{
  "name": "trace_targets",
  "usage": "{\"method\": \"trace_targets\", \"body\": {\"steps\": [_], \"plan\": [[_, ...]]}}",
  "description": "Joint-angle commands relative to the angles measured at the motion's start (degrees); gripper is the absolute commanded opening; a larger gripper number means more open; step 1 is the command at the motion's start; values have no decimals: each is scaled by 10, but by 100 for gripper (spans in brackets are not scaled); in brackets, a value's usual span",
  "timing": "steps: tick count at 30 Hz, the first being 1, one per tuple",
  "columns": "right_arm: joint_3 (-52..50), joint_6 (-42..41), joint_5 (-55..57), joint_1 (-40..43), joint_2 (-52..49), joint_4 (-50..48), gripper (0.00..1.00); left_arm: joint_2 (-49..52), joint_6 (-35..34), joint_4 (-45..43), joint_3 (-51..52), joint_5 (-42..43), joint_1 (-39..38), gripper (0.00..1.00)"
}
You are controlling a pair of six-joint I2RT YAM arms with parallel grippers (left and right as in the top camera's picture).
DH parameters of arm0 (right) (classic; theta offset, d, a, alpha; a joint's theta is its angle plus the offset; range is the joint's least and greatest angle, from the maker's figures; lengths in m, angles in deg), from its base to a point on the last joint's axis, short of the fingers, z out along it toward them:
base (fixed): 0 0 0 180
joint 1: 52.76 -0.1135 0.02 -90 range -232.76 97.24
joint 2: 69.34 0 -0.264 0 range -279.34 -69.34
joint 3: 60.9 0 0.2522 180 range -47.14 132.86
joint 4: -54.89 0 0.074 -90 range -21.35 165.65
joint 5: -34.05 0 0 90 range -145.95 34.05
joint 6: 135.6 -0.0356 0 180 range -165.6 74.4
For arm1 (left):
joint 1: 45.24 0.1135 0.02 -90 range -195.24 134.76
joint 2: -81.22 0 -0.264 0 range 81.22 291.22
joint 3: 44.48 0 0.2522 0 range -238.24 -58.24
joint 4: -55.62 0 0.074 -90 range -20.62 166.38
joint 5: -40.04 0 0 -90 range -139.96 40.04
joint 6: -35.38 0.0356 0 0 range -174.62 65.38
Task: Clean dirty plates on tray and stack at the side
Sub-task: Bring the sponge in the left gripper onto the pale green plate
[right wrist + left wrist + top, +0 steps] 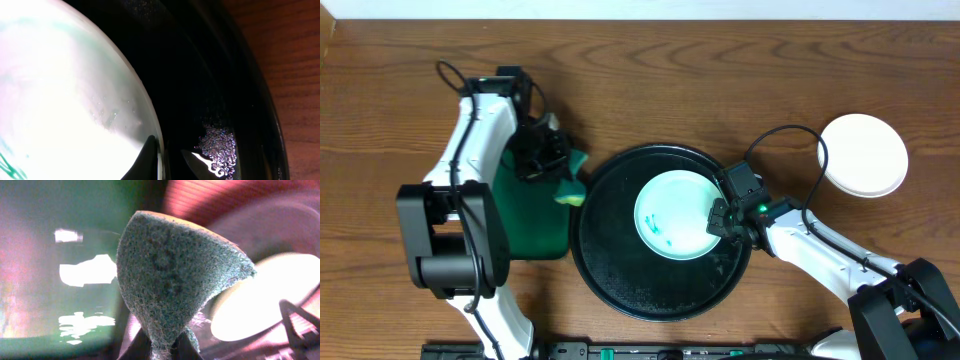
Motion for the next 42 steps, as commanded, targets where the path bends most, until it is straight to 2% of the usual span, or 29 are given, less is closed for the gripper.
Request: {"method": "trace_targets", "body": {"steps": [1,8,12,17,20,26,31,37,42], "plan": [[-31,14,-39,-14,-45,11,1,-18,16,0,3,64,-36,7],[-30,19,-39,-14,-45,7,1,-19,16,-30,3,121,-140,7],[-30,19,-39,-14,-45,6,1,-11,-18,-83,3,140,-204,7],[-30,19,-50,-13,-45,6,1,15,-33,-168,3,222,-256,7],[-30,19,-52,-13,-45,7,1,32,-63,-200,3,227,-269,8],[-30,19,-54,-13,-43,7,1,62,-73,-208,13,235,-274,7],[-30,19,-54,-13,-43,7,1,64,-87,-261,63,243,-274,7],[-30,19,-54,-13,-43,12,1,64,-109,-380,160,309,-275,7],[-30,19,-54,-13,-43,12,1,64,-156,-499,223,365,-276,7]]}}
